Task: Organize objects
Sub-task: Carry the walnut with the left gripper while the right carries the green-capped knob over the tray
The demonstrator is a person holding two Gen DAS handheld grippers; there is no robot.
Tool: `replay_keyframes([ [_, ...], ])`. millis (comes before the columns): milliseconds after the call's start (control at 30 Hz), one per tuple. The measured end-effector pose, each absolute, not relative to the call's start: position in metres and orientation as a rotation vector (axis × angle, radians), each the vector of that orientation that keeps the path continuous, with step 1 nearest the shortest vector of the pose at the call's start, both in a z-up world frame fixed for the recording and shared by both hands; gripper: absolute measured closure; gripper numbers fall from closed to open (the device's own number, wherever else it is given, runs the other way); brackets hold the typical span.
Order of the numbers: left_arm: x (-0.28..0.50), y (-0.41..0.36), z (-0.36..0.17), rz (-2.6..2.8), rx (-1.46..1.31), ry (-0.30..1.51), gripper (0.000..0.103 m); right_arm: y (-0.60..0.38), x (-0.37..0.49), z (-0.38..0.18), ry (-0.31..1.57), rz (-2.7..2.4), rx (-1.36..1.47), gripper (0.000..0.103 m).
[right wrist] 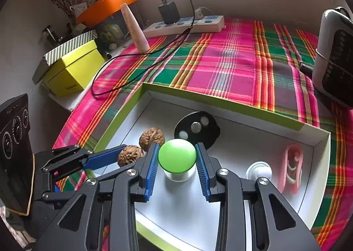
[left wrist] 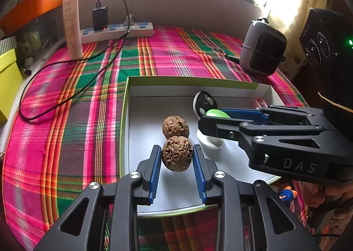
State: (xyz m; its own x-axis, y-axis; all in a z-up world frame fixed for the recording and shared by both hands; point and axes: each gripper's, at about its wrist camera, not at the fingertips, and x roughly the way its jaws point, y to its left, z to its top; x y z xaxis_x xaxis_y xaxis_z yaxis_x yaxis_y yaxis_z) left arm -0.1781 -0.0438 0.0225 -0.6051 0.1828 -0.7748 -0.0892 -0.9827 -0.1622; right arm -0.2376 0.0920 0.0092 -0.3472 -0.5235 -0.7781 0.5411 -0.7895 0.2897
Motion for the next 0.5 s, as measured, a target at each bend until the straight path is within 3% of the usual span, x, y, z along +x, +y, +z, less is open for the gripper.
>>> replay_keyframes([
  [500, -0.18, -0.04, 0.021, 2.696, -1.302, -0.124, 0.076, 0.078, -0.247, 0.011, 0.107, -2.184, 1.189, 0.068],
])
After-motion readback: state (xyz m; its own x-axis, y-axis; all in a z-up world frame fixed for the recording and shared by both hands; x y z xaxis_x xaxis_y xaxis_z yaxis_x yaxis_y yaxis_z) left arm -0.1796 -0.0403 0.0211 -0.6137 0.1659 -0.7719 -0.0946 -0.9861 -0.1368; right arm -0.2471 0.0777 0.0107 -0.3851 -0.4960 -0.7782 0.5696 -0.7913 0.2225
